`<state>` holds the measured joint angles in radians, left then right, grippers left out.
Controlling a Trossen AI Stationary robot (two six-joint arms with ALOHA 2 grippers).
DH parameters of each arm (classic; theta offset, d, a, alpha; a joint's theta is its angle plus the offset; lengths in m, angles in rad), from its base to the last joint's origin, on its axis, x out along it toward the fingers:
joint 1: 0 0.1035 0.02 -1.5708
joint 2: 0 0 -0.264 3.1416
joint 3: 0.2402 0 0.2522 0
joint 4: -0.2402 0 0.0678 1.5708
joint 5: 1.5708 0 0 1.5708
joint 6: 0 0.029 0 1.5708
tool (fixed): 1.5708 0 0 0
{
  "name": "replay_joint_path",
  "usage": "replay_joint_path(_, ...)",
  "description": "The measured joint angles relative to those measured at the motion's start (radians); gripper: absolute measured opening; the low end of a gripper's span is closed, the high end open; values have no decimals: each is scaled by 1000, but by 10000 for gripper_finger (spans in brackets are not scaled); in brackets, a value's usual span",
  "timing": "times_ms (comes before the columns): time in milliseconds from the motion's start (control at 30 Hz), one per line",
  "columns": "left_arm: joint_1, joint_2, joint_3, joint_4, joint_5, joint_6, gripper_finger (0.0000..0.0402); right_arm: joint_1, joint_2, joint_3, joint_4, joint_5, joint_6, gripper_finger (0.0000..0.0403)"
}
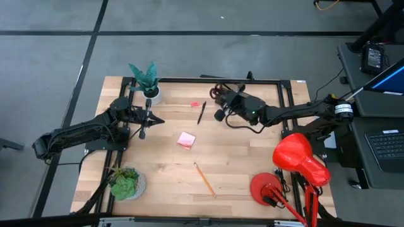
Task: Pick and place office supplies into organizer
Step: Put the black scissors into the black desk organizer
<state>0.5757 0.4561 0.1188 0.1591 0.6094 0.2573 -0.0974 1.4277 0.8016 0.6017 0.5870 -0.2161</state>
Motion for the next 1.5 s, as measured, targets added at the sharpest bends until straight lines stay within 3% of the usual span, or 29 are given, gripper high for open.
replay_joint_path(233, 0, 0, 0, 0, 0, -1, 2, -109, 0, -116, 241, -92, -7, 58)
replay_joint_path(533, 0, 0, 0, 0, 0, -1, 2, -212, 5, -141, 323, -180, -6, 59)
replay_joint_path(1067, 0, 0, 0, -1, 0, -1, 1, -305, 6, -141, 329, -227, 44, 57)
replay_joint_path(1367, 0, 0, 0, -1, -1, -2, 2, -318, 58, -141, 347, -225, 53, 3)
replay_joint_path(1500, 0, 0, 0, -1, 0, -16, 3, -336, 79, -141, 368, -225, 72, 15)
